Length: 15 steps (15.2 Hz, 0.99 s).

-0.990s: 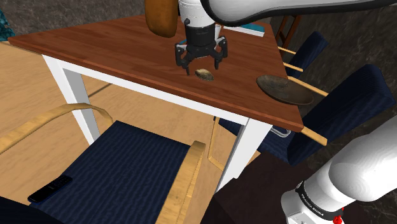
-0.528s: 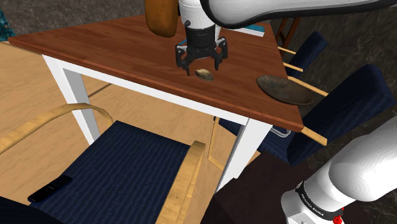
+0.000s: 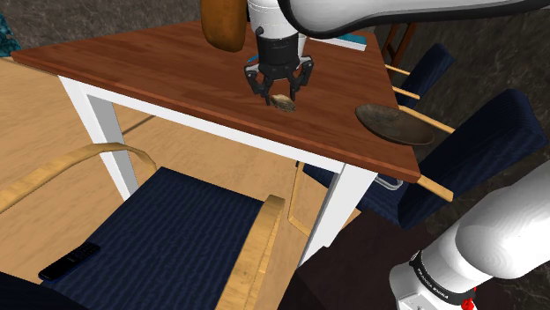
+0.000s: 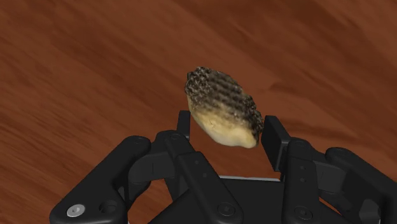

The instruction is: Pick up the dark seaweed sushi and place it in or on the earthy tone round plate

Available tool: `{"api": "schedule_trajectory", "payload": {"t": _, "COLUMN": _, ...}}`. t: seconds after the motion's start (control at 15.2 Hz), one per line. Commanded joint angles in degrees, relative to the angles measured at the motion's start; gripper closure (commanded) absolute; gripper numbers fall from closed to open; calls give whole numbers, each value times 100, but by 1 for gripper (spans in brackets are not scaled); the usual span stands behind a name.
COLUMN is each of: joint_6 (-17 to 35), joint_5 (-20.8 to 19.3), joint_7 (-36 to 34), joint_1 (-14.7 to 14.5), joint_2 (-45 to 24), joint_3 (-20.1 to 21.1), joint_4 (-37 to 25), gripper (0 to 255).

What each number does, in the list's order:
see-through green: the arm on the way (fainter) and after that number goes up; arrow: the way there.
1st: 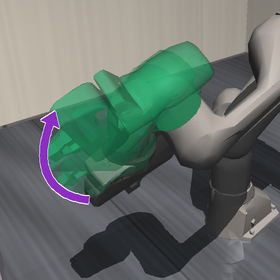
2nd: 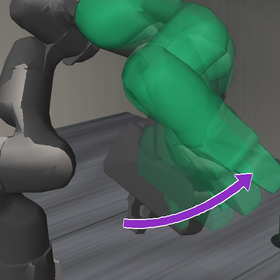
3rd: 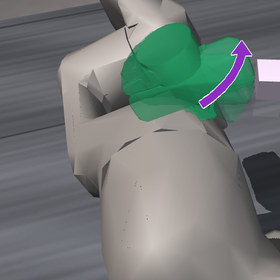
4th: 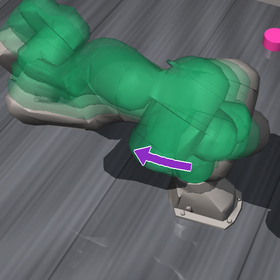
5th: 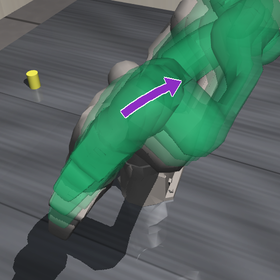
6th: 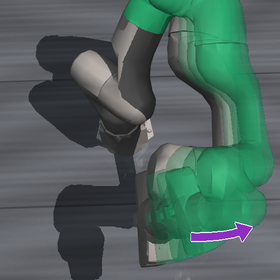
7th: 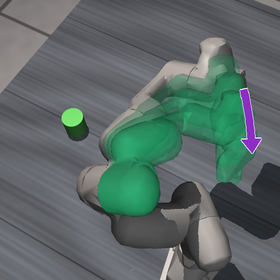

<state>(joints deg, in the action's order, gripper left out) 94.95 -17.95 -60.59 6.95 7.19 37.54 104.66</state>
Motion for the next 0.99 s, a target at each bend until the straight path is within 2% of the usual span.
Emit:
{"api": "schedule_trajectory", "payload": {"t": 0.0, "joint_6": -11, "joint_5": 3, "joint_7": -4, "joint_1": 0, "joint_2": -11, "joint_3": 2, "joint_4": 9, "gripper": 255}}
{"api": "schedule_trajectory", "payload": {"t": 0.92, "joint_6": -1001, "joint_5": -117, "joint_7": 226, "joint_1": -6, "joint_2": -225, "joint_3": 73, "joint_4": -1171, "gripper": 255}}
